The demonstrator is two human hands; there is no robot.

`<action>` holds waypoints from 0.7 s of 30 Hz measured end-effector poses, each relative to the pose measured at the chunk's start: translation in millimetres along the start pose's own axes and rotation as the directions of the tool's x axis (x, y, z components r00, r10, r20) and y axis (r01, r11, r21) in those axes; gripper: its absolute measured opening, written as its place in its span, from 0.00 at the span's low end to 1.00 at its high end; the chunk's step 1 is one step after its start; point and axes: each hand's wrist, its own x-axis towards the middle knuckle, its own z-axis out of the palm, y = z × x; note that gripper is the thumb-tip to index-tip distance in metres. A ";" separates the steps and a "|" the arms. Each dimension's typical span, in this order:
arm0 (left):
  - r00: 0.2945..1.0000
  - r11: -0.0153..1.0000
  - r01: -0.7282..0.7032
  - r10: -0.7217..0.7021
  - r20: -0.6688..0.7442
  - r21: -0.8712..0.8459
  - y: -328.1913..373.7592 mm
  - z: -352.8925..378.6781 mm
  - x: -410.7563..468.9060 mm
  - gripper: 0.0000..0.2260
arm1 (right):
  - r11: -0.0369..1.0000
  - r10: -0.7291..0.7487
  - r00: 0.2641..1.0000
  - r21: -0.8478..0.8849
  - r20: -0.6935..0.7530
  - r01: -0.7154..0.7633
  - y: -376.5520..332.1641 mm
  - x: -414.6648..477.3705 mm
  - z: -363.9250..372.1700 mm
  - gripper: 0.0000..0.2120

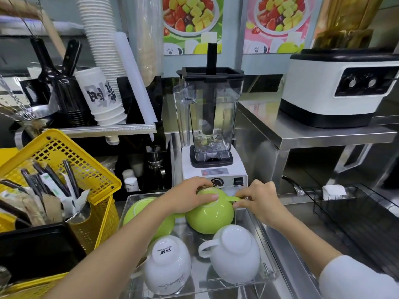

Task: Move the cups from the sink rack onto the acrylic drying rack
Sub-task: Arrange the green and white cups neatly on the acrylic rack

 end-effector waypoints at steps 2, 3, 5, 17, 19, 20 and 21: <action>0.999 0.999 -0.022 0.021 0.047 0.026 -1.2 0.3 -3.6 0.19 | 0.999 0.040 0.999 -0.004 0.032 -0.040 4.3 -0.3 4.1 0.07; 0.997 0.999 -0.024 0.020 0.078 0.046 -2.6 0.5 -5.5 0.22 | 0.999 0.046 0.998 -0.010 0.043 -0.045 6.1 -0.5 6.2 0.08; 0.992 0.995 -0.026 0.014 0.125 0.095 -6.3 2.1 -8.7 0.29 | 0.998 0.056 0.998 -0.021 0.036 -0.055 8.3 -0.2 9.1 0.09; 0.984 0.977 -0.168 0.159 0.077 0.128 35.8 2.1 -42.1 0.26 | 0.914 0.022 0.999 0.403 0.046 -0.039 -11.6 -39.0 -22.9 0.16; 0.971 0.948 -0.212 0.175 0.165 0.238 46.7 8.2 -46.9 0.26 | 0.849 -0.076 0.957 0.521 0.281 -0.086 -24.2 -54.8 -38.7 0.19; 0.962 0.913 -0.243 0.183 0.205 0.328 50.5 12.4 -48.6 0.25 | 0.858 -0.129 0.911 0.504 0.392 -0.096 -29.2 -62.1 -44.2 0.22; 0.953 0.868 -0.278 0.198 0.227 0.412 52.6 17.1 -50.0 0.25 | 0.890 -0.157 0.864 0.448 0.479 -0.086 -32.9 -68.6 -47.3 0.24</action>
